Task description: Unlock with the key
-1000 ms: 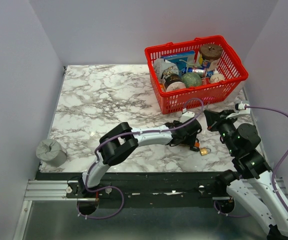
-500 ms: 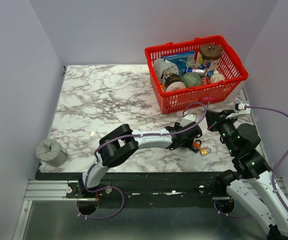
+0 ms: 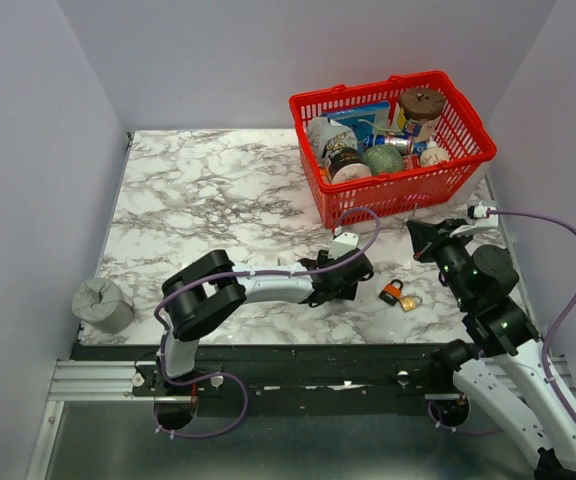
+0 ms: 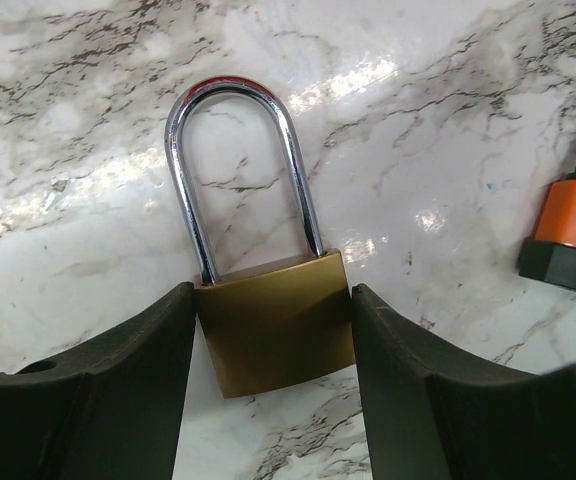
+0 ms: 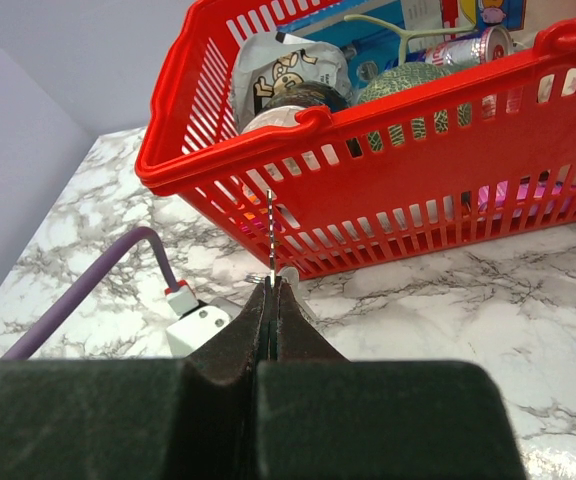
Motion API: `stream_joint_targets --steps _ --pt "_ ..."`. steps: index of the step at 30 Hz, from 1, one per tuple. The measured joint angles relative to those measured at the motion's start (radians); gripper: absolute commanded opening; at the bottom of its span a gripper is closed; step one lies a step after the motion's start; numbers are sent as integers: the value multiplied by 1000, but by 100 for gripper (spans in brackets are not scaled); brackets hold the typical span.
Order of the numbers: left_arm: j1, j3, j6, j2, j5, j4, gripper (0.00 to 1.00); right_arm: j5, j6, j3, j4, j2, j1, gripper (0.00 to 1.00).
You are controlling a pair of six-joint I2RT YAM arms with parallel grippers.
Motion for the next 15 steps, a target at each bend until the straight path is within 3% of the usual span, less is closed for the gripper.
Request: stream_joint_targets --steps 15 --pt "0 29 -7 -11 -27 -140 72 0 1 -4 0 6 0 1"
